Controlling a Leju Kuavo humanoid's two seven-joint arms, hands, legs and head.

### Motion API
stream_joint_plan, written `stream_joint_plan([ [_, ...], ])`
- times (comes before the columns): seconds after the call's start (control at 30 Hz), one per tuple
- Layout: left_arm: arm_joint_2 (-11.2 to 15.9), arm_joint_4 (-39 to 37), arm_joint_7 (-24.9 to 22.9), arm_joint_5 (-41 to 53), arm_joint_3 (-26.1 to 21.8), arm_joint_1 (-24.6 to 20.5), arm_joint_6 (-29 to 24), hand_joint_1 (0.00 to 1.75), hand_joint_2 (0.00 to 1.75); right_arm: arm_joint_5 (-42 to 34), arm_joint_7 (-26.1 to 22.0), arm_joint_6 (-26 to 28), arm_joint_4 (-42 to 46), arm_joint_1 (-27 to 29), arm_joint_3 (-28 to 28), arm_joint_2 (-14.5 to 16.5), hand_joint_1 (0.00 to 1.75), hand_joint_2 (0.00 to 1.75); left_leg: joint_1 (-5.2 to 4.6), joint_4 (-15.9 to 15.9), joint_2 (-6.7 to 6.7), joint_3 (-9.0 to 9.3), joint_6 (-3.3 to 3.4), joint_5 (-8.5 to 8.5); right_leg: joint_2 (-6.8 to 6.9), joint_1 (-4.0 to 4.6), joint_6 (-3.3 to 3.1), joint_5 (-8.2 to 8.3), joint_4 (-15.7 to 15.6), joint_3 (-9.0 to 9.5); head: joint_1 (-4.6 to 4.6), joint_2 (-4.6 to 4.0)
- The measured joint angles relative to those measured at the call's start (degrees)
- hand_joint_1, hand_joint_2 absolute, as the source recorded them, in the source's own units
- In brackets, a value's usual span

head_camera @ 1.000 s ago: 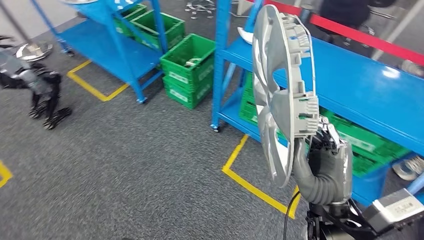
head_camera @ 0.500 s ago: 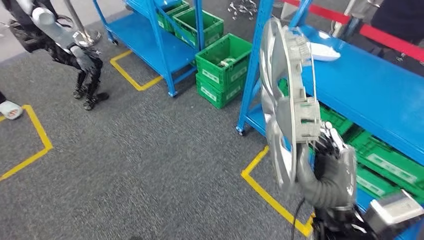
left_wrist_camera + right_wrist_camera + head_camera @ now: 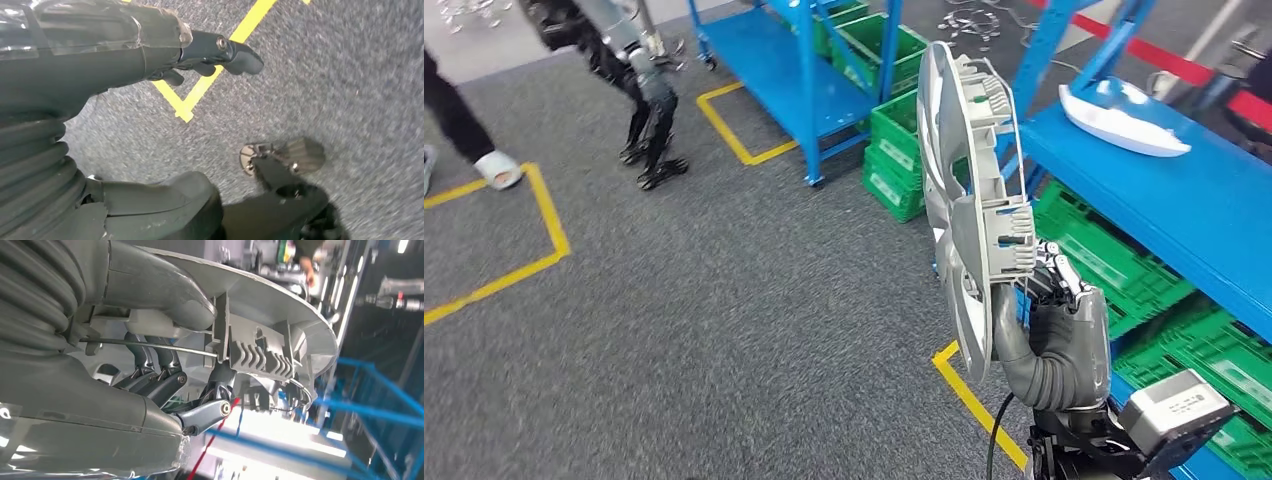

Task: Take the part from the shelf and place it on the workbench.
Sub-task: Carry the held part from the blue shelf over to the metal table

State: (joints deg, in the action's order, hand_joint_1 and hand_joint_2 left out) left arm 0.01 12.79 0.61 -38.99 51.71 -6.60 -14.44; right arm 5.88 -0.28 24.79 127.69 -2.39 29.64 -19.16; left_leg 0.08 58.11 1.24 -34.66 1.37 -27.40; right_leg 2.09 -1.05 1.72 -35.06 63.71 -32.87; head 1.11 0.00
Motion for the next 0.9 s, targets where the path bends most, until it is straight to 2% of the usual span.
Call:
stream_joint_plan([
  [0.07, -0.05, -0.02, 0.39, -0.03, 0.02, -0.02, -0.02, 0.00, 1.75, 0.03, -0.18, -0.08, -0.33, 0.06, 0.04, 0.02, 1.75, 1.75, -0.29, 0.02, -1.38, -0.02, 0.36, 0.08, -1.55, 0.08, -0.12, -3.09, 7.63, -3.63, -0.97, 0.00],
  [0.1, -0.07, -0.03, 0.51, -0.02, 0.05, 0.02, 0.00, 0.00, 1.75, 0.03, -0.27, -0.09, -0.52, 0.08, 0.05, 0.03, 1.75, 1.75, -0.48, 0.03, -2.10, -0.01, 0.45, 0.11, -1.80, 0.13, -0.26, -3.31, 9.71, -4.78, -1.31, 0.00],
  [0.13, -0.08, -0.04, 0.57, 0.01, 0.09, 0.06, 0.02, 0.00, 1.75, 0.04, -0.35, -0.11, -0.67, 0.09, 0.08, 0.03, 1.75, 1.75, -0.66, 0.04, -2.83, 0.03, 0.51, 0.12, -1.93, 0.19, -0.49, -2.34, 9.58, -4.97, -1.56, 0.00],
  [0.17, -0.08, -0.04, 0.60, 0.04, 0.12, 0.07, 0.03, 0.00, 1.75, 0.05, -0.40, -0.13, -0.76, 0.09, 0.09, 0.04, 1.75, 1.75, -0.80, 0.06, -3.55, 0.10, 0.54, 0.14, -2.16, 0.27, -0.80, -0.42, 7.41, -4.21, -1.76, 0.00],
  [0.2, -0.10, -0.05, 0.61, 0.07, 0.15, 0.07, 0.03, 0.00, 1.75, 0.07, -0.44, -0.15, -0.80, 0.09, 0.10, 0.04, 1.75, 1.75, -0.88, 0.07, -4.24, 0.18, 0.55, 0.15, -2.86, 0.39, -1.21, 2.03, 3.74, -2.75, -1.95, 0.00],
  [0.23, -0.18, -0.05, 0.61, 0.10, 0.16, 0.05, 0.03, 0.00, 1.75, 0.08, -0.46, -0.17, -0.82, 0.07, 0.11, 0.05, 1.75, 1.75, -0.99, 0.12, -4.86, 0.18, 0.49, 0.17, -4.01, 0.48, -1.70, 3.93, 0.00, -1.17, -2.06, 0.00],
  [0.27, -0.24, -0.05, 0.63, 0.11, 0.17, 0.02, 0.03, 0.00, 1.75, 0.08, -0.51, -0.18, -0.82, 0.04, 0.11, 0.06, 1.75, 1.75, -0.99, 0.20, -5.44, 0.05, 0.38, 0.21, -4.97, 0.56, -2.02, 5.11, -3.13, 0.13, -2.11, 0.00],
  [0.3, -0.32, -0.05, 0.65, 0.13, 0.18, -0.01, 0.03, 0.00, 1.75, 0.09, -0.56, -0.19, -0.84, 0.02, 0.13, 0.07, 1.75, 1.75, -0.90, 0.24, -5.93, -0.17, 0.17, 0.33, -5.70, 0.66, -2.24, 5.60, -5.04, 0.92, -2.13, 0.00],
  [0.33, -0.40, -0.05, 0.68, 0.14, 0.19, -0.01, 0.02, 0.00, 1.75, 0.08, -0.64, -0.19, -0.86, 0.00, 0.14, 0.07, 1.75, 1.75, -0.78, 0.25, -6.42, -0.42, -0.11, 0.47, -5.84, 0.76, -2.34, 5.46, -5.75, 1.22, -2.13, 0.00],
  [0.37, -0.42, -0.06, 0.74, 0.14, 0.19, 0.03, 0.01, 0.00, 1.75, 0.08, -0.73, -0.20, -0.86, -0.02, 0.16, 0.08, 1.75, 1.75, -0.64, 0.21, -6.94, -0.61, -0.41, 0.64, -5.34, 0.81, -2.37, 5.51, -6.20, 1.38, -2.19, 0.00],
  [0.4, -0.40, -0.07, 0.79, 0.13, 0.20, 0.09, -0.01, 0.00, 1.75, 0.06, -0.81, -0.20, -0.90, -0.05, 0.19, 0.11, 1.75, 1.75, -0.64, 0.34, -6.63, -0.76, -0.69, 0.57, -4.71, 0.78, -2.49, 5.72, -6.52, 1.58, -2.23, 0.00],
  [0.47, -0.34, -0.07, 0.84, 0.11, 0.20, 0.10, -0.07, 0.00, 1.75, 0.03, -0.99, -0.21, -1.02, -0.10, 0.25, 0.23, 1.75, 1.75, -0.75, 2.73, -4.06, -1.95, -1.28, -1.17, -3.40, 0.59, -2.83, 6.12, -7.39, 2.09, -1.79, 0.00],
  [0.5, -0.31, -0.07, 0.83, 0.11, 0.20, 0.06, -0.08, 0.00, 1.75, 0.00, -1.08, -0.20, -1.09, -0.10, 0.27, 0.29, 1.75, 1.75, -0.61, 5.56, -2.41, -3.31, -1.60, -2.87, -2.69, 0.54, -2.93, 6.22, -7.62, 2.27, -1.41, 0.00],
  [0.53, -0.31, -0.07, 0.82, 0.11, 0.20, 0.02, -0.09, 0.00, 1.75, -0.02, -1.15, -0.20, -1.15, -0.06, 0.28, 0.31, 1.75, 1.75, -0.34, 9.16, -1.44, -5.10, -2.00, -4.73, -2.06, 0.54, -3.01, 6.21, -7.66, 2.32, -1.00, 0.00],
  [0.57, -0.31, -0.07, 0.81, 0.11, 0.20, -0.01, -0.08, 0.00, 1.75, -0.03, -1.22, -0.19, -1.22, -0.05, 0.29, 0.31, 1.75, 1.75, 0.05, 12.78, -1.19, -6.90, -2.38, -6.18, -1.32, 0.53, -3.00, 6.17, -7.63, 2.32, -0.68, 0.00],
  [0.6, -0.31, -0.08, 0.78, 0.11, 0.20, 0.01, -0.08, 0.00, 1.75, -0.04, -1.28, -0.18, -1.31, -0.03, 0.30, 0.32, 1.75, 1.75, 0.42, 15.13, -1.15, -8.07, -2.75, -6.74, -0.64, 0.51, -2.93, 6.09, -7.58, 2.33, -0.45, 0.00],
  [0.63, -0.30, -0.08, 0.74, 0.11, 0.20, 0.04, -0.08, 0.00, 1.75, -0.04, -1.32, -0.19, -1.41, -0.02, 0.32, 0.32, 1.75, 1.75, 0.75, 15.48, -1.04, -8.20, -3.09, -6.23, 0.02, 0.45, -2.80, 5.99, -7.53, 2.36, -0.22, 0.00],
  [0.67, -0.29, -0.09, 0.70, 0.11, 0.20, 0.05, -0.07, 0.00, 1.75, -0.05, -1.36, -0.19, -1.51, -0.02, 0.33, 0.32, 1.75, 1.75, 1.03, 13.63, -0.74, -7.20, -3.40, -4.79, 0.61, 0.35, -2.59, 5.83, -7.41, 2.40, 0.01, 0.00],
  [0.7, -0.27, -0.09, 0.66, 0.11, 0.20, 0.06, -0.07, 0.00, 1.75, -0.05, -1.38, -0.20, -1.57, -0.02, 0.35, 0.33, 1.75, 1.75, 1.23, 9.98, 0.01, -5.20, -3.65, -2.82, 1.13, 0.23, -2.28, 5.61, -7.21, 2.48, 0.26, 0.00],
  [0.73, -0.27, -0.09, 0.66, 0.11, 0.20, 0.04, -0.06, 0.00, 1.75, -0.06, -1.39, -0.21, -1.60, -0.03, 0.38, 0.34, 1.75, 1.75, 1.14, 6.21, 1.30, -3.10, -3.77, -1.44, 1.56, 0.20, -1.89, 5.33, -6.97, 2.53, 0.60, 0.00],
  [0.8, -0.29, -0.09, 0.67, 0.11, 0.20, 0.04, -0.05, 0.00, 1.75, -0.06, -1.40, -0.23, -1.61, -0.11, 0.48, 0.38, 1.75, 1.75, 0.83, 1.56, 3.03, -0.71, -3.16, -0.19, 2.25, 0.30, -1.12, 4.82, -6.49, 2.61, 0.96, 0.00],
  [0.83, -0.31, -0.09, 0.68, 0.11, 0.20, 0.07, -0.05, 0.00, 1.75, -0.06, -1.42, -0.25, -1.60, -0.15, 0.56, 0.41, 1.75, 1.75, 0.57, 1.14, 3.21, -0.63, -2.64, -0.39, 2.52, 0.37, -0.81, 4.72, -6.43, 2.64, 0.96, 0.00],
  [0.9, -0.29, -0.09, 0.68, 0.12, 0.21, 0.12, -0.05, 0.00, 1.75, -0.06, -1.44, -0.26, -1.61, -0.22, 0.73, 0.48, 1.75, 1.75, 0.51, 1.04, 2.25, -0.85, -1.63, -0.23, 2.88, 0.15, -0.25, 4.48, -6.47, 2.72, 0.74, 0.00],
])
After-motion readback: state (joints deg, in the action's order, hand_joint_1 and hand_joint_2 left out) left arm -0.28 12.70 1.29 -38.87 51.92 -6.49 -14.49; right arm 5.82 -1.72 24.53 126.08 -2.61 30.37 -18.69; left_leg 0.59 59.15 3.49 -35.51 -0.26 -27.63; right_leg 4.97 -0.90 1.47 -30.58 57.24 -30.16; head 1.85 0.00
